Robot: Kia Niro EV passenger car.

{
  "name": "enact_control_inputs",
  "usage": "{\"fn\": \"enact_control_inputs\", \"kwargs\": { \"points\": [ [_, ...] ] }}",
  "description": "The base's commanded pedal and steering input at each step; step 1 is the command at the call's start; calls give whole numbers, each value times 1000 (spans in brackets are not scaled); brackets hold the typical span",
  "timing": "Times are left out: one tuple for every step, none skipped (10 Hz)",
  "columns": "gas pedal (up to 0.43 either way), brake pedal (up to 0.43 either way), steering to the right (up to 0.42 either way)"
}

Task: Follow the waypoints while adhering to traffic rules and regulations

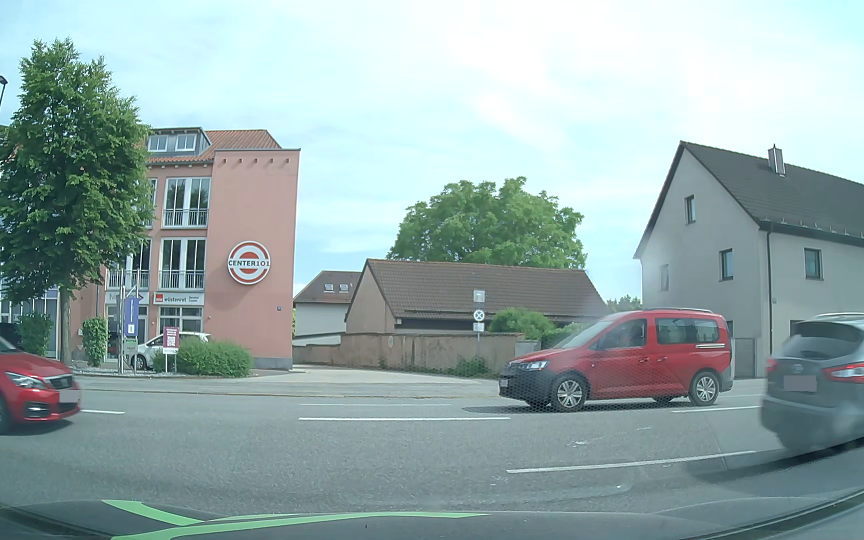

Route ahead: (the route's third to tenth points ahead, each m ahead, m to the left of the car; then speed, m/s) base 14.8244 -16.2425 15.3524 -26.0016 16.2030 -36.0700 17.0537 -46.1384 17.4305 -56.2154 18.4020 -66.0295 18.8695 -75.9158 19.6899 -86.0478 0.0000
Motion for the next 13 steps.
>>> {"fn": "enact_control_inputs", "kwargs": {
  "points": [
    [0, 226, 241],
    [0, 226, 241],
    [0, 232, 241],
    [0, 238, 241],
    [0, 238, 241],
    [0, 244, 241],
    [0, 244, 241],
    [0, 244, 241],
    [0, 244, 241],
    [0, 244, 241],
    [0, 244, 241],
    [0, 244, 241],
    [0, 244, 241]
  ]
}}
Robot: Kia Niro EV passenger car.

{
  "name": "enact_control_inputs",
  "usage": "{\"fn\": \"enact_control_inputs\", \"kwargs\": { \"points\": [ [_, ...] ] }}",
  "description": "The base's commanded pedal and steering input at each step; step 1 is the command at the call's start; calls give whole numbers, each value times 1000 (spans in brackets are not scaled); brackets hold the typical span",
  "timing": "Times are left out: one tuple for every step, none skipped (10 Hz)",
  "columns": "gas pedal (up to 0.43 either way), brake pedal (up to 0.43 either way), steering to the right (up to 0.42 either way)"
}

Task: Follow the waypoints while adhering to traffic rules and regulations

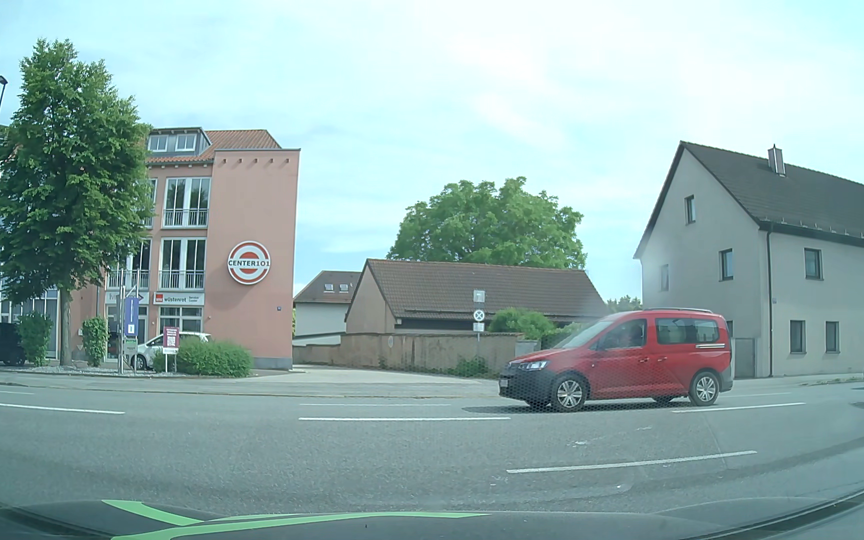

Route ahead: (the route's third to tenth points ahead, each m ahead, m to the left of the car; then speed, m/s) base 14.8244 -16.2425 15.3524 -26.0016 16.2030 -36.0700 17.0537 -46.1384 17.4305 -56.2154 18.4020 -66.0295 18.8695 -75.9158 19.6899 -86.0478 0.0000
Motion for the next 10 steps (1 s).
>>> {"fn": "enact_control_inputs", "kwargs": {
  "points": [
    [0, 244, 241],
    [0, 244, 241],
    [0, 244, 241],
    [0, 244, 241],
    [0, 244, 241],
    [0, 244, 241],
    [0, 244, 241],
    [0, 244, 241],
    [0, 244, 241],
    [0, 244, 241]
  ]
}}
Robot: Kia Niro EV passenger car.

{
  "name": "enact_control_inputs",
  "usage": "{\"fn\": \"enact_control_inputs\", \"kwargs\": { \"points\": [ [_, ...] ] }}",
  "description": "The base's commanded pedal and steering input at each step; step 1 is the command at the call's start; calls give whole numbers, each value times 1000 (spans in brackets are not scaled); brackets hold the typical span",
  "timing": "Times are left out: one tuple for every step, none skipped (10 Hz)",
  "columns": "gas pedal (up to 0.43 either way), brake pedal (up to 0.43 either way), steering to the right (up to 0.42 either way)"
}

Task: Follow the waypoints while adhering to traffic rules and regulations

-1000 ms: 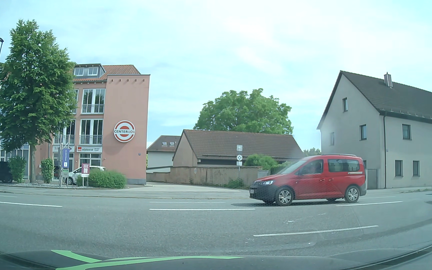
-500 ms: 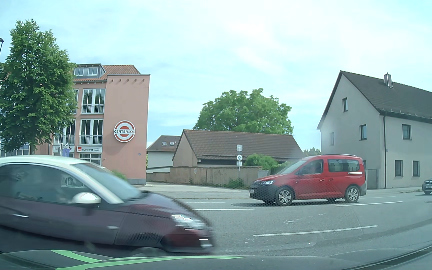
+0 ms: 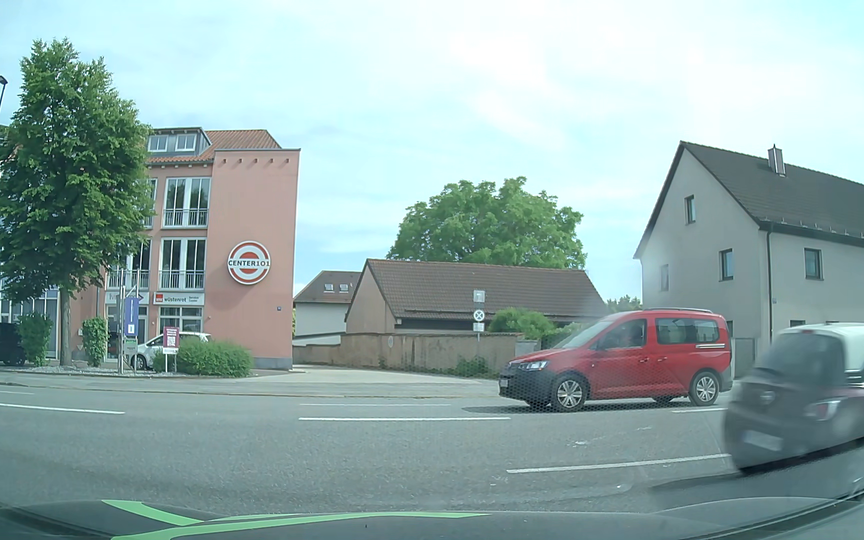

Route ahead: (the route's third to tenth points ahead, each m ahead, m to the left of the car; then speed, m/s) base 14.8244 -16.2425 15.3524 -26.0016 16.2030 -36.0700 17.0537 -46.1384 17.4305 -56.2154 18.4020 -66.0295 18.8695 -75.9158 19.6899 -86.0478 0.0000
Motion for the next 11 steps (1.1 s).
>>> {"fn": "enact_control_inputs", "kwargs": {
  "points": [
    [0, 244, 241],
    [0, 244, 241],
    [0, 244, 241],
    [0, 244, 241],
    [0, 244, 241],
    [0, 244, 241],
    [0, 244, 241],
    [0, 244, 241],
    [0, 244, 241],
    [0, 244, 241],
    [0, 244, 241]
  ]
}}
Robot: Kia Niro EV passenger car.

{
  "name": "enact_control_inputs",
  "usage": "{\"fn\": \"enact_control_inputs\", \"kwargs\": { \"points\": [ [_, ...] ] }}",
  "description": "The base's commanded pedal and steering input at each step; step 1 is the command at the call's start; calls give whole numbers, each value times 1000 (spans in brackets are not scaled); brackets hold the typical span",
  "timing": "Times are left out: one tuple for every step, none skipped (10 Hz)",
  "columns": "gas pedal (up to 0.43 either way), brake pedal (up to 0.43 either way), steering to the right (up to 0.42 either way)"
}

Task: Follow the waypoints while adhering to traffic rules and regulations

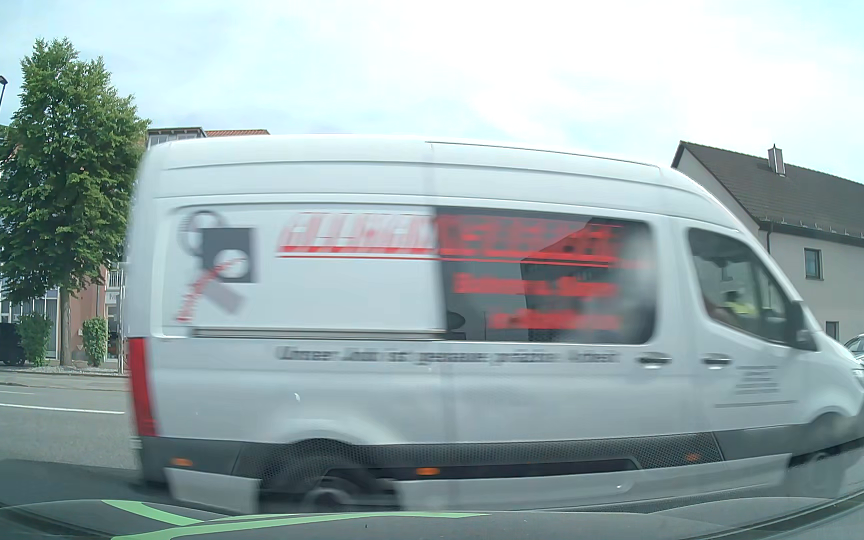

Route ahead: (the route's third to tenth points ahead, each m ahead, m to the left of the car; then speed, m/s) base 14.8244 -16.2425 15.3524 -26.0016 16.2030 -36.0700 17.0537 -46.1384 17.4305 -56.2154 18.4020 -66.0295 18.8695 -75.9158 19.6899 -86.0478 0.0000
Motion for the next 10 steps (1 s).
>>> {"fn": "enact_control_inputs", "kwargs": {
  "points": [
    [0, 244, 241],
    [0, 244, 241],
    [0, 250, 241],
    [0, 250, 242],
    [0, 250, 241],
    [0, 250, 241],
    [0, 250, 241],
    [0, 256, 241],
    [0, 256, 241],
    [0, 256, 241]
  ]
}}
